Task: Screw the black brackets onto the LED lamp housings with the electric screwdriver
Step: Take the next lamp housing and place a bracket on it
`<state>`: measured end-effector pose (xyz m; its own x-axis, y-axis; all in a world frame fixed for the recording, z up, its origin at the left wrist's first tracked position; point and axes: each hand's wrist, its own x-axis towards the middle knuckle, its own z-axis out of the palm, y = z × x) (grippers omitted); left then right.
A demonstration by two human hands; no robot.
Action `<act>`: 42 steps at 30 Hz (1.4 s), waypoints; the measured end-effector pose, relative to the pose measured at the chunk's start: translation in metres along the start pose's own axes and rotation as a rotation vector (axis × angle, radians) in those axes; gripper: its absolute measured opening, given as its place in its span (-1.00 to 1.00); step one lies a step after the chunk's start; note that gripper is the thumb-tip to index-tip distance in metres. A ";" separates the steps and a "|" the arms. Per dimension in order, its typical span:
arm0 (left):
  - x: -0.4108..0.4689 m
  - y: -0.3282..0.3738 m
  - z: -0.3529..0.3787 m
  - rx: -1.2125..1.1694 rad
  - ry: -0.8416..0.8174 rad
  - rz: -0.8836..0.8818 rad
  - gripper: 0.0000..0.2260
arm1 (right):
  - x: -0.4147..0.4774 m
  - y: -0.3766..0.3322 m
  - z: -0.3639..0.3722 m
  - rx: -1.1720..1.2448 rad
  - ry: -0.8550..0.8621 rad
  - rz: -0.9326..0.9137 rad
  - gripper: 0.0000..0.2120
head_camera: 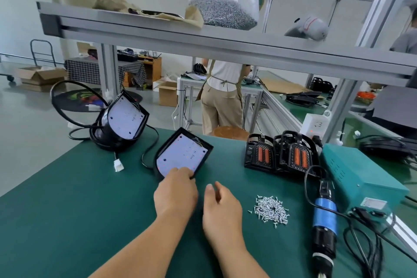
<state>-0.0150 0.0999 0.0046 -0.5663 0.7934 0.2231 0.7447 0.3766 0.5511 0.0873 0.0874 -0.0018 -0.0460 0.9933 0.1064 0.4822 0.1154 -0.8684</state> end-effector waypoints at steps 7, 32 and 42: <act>-0.062 0.008 -0.009 -0.384 -0.046 0.100 -0.92 | 0.003 0.001 -0.009 0.295 -0.008 0.095 -0.66; 0.010 -0.038 -0.041 -1.582 -0.657 -0.560 -0.55 | -0.003 0.000 -0.023 0.634 -0.260 -0.066 -0.59; 0.008 -0.030 -0.035 -1.603 -0.653 -0.568 -0.43 | -0.001 0.006 -0.021 0.593 -0.062 -0.042 -0.71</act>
<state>-0.0536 0.0782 0.0177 -0.0947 0.9343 -0.3436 -0.7111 0.1781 0.6802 0.1082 0.0869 0.0034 -0.1139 0.9845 0.1334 -0.0915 0.1233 -0.9882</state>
